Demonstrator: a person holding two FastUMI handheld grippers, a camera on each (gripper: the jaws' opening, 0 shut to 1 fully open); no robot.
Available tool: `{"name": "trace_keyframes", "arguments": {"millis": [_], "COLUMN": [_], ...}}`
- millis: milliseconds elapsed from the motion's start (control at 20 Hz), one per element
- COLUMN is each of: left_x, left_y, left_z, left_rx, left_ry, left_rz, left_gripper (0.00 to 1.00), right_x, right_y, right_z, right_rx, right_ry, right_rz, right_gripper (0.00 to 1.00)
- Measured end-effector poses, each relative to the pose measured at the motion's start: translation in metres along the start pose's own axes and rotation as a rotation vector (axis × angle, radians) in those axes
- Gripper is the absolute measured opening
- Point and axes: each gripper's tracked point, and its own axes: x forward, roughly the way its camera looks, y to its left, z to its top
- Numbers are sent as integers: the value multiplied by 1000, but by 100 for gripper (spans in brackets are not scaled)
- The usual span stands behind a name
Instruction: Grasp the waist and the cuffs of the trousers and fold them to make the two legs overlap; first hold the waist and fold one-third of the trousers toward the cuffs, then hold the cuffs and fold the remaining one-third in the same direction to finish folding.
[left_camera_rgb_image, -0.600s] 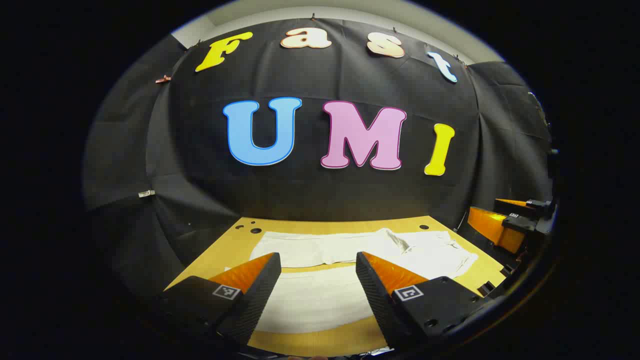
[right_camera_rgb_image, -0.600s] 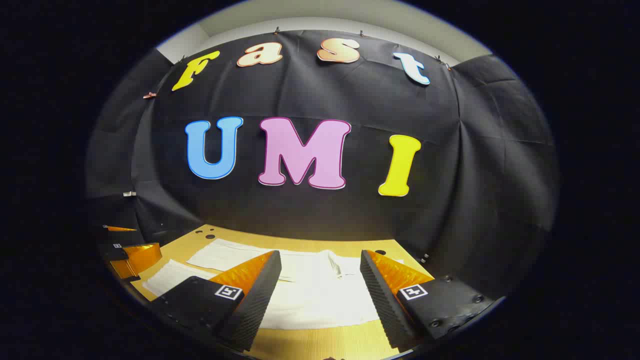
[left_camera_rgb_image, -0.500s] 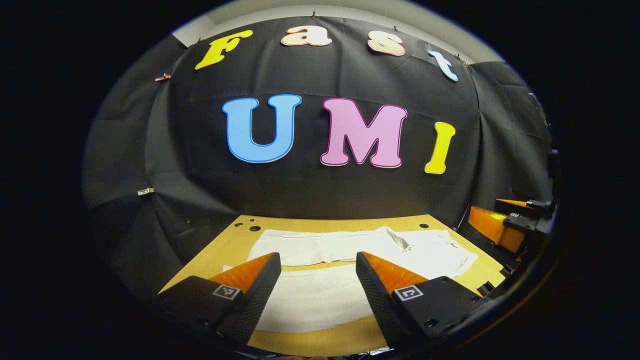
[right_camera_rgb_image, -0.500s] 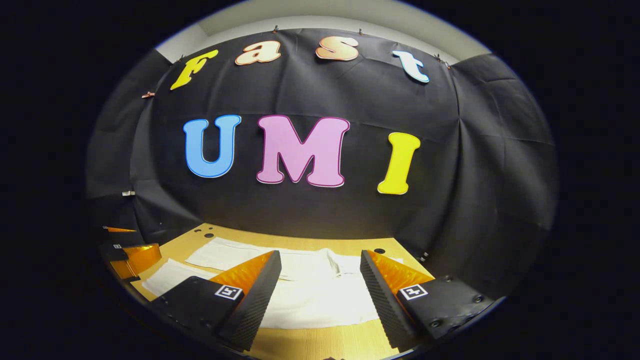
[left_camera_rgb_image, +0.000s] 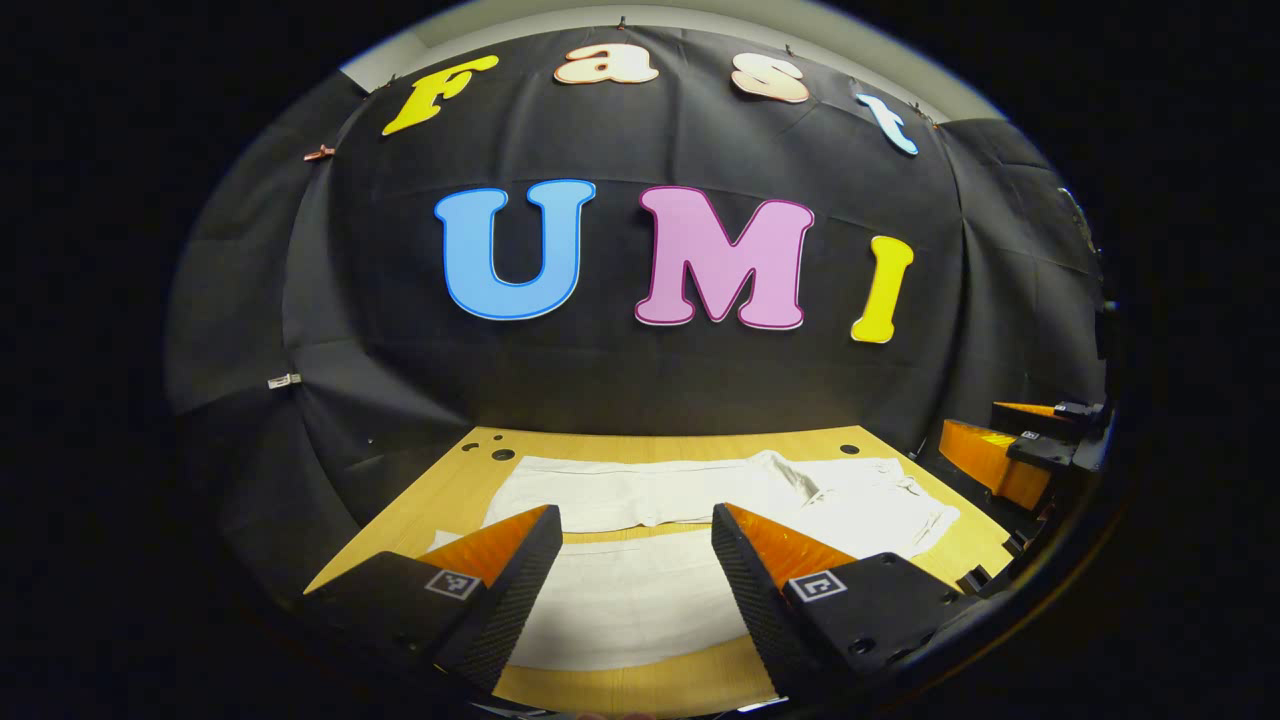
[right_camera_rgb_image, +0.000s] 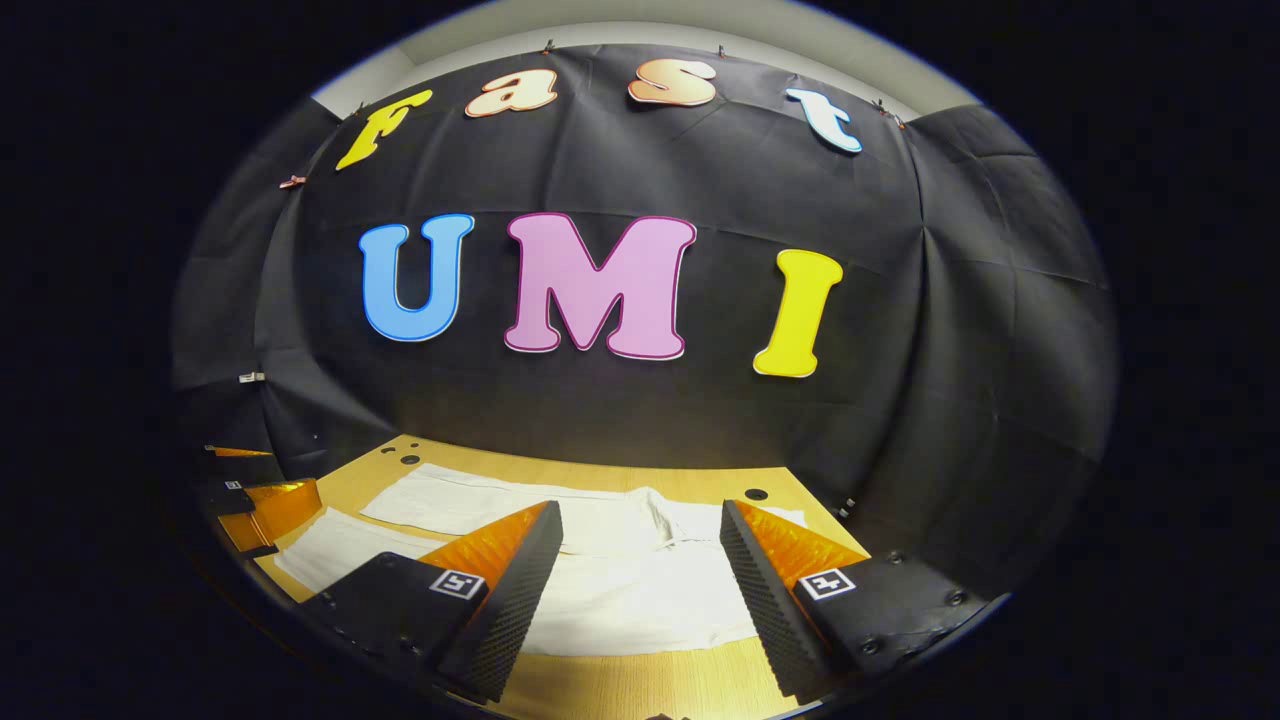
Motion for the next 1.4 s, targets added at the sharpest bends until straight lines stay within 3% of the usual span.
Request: {"name": "trace_keyframes", "arguments": {"millis": [300,450,900,1050,1200,1400], "left_x": [17,26,44,53,59,66], "left_y": [11,23,30,8,-21,-42], "left_z": [5,10,-11,-24,-22,-31], "left_rx": [-14,1,-19,-2,18,38], "left_ry": [-1,-12,47,76,72,74], "left_rz": [50,91,217,194,126,99], "left_gripper": [96,95,96,96,96,96], "right_x": [22,35,66,73,78,83], "right_y": [-21,-42,-130,-157,-193,-233], "right_z": [-1,-10,-56,-97,-128,-173], "right_rx": [-77,-183,-549,-656,-774,-917], "right_ry": [-10,7,113,206,276,357], "right_rz": [-16,-9,121,200,235,293], "right_gripper": [98,98,98,98,98,98]}}
